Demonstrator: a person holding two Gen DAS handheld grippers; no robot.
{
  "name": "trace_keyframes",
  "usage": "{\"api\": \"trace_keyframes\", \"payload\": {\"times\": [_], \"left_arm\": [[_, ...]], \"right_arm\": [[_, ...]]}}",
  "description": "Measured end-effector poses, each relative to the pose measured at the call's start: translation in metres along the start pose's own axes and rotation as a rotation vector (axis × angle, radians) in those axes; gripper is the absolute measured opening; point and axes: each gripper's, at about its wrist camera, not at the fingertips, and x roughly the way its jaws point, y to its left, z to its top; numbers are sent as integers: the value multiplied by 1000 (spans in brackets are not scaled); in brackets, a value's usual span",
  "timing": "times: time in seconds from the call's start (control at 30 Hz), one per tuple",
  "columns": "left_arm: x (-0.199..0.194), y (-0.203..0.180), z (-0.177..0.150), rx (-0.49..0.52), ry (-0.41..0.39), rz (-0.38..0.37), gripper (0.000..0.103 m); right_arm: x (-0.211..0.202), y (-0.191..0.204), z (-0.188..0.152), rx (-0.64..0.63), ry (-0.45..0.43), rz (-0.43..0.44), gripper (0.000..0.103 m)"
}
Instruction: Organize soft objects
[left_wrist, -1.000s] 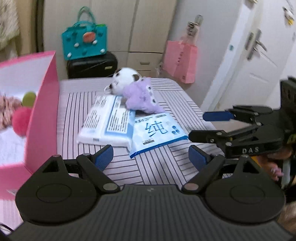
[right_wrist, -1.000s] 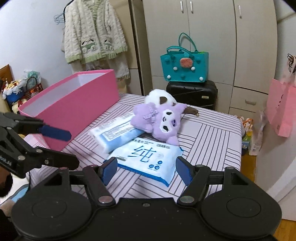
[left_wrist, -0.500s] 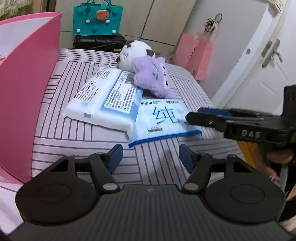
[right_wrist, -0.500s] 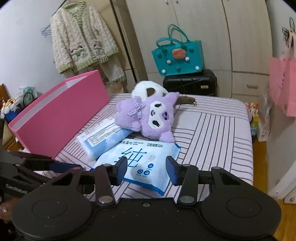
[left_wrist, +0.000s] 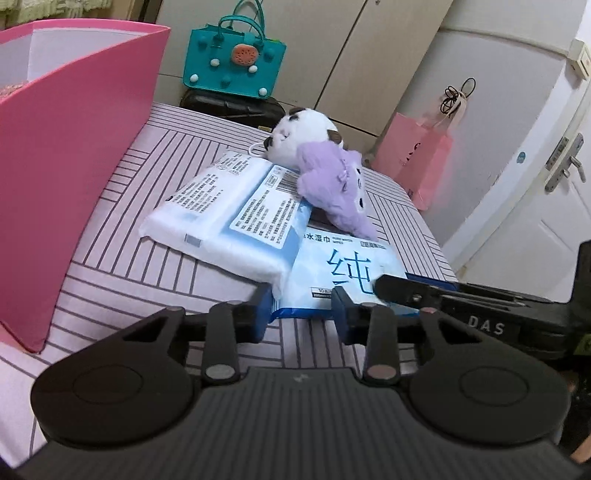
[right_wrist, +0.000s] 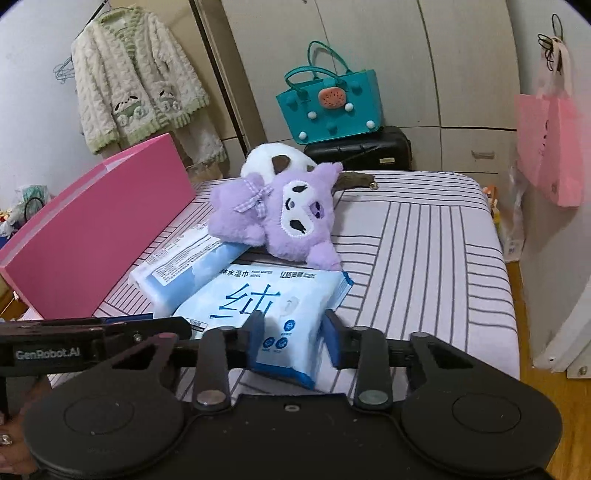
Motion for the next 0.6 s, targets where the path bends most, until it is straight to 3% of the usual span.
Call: {"api": "trace_keyframes", "payload": {"times": [0.13, 0.3, 0.37, 0.5, 0.6], "left_arm": [[-6, -1, -1, -4, 27, 19, 31], [-17, -2, -4, -25, 142, -73, 31], [-20, -4, -5, -10, 168, -74, 31], [-16, -10, -3, 56, 146, -20, 31], [-12, -13, -1, 84, 125, 2, 32]], "right_arm": [[-9, 4, -5, 8, 26, 24, 30], [-20, 15, -14, -17, 24, -33, 30], [-25, 18, -16, -37, 28, -40, 32], [-27, 17, -20, -68, 18, -64, 38], [-27, 11, -22, -57, 18, -31, 41]]}}
